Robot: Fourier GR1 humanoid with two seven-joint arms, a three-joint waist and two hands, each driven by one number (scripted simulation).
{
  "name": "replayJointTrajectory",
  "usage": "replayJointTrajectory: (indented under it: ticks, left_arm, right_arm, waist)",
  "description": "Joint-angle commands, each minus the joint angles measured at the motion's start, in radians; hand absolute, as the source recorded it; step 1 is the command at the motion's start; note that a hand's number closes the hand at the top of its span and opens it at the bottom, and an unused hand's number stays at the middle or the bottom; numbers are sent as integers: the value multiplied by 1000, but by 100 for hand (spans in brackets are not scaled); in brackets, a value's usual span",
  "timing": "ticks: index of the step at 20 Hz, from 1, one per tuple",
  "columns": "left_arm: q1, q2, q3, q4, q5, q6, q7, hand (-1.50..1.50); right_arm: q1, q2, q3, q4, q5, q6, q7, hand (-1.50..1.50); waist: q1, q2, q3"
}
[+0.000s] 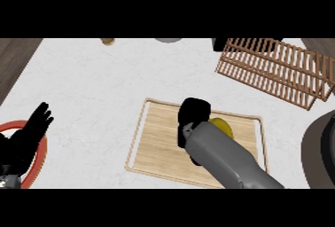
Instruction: Pick the eggplant from the tray and place it in the tiered shelf
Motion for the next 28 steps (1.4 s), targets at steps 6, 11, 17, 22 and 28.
replayJointTrajectory:
  ticks: [6,11,17,22,28]
  left_arm:
    - [-4,20,34,9,-3,-30,1,0]
    - [-19,-45,-11,-25,-39,23,55,0]
    - [47,-24,18,-28,-38,7,4,0]
    - [10,-25,38,-8,-35,4,24,0]
    - [9,-25,49,-44,-14,-7,57,0]
  right_arm:
    - [-16,22,65,25,129,-1,155,150]
    - [-33,-5,21,-119,185,19,129,150]
    - [89,-299,-128,-341,107,-229,-360,150]
    - [157,-406,-244,-612,38,-165,-347,150]
    - [184,-424,-409,-946,-113,-79,-193,150]
  waist:
    - [5,18,2]
    - [-14,14,2]
    - [-28,11,5]
    - [-35,11,3]
    - [-40,5,3]
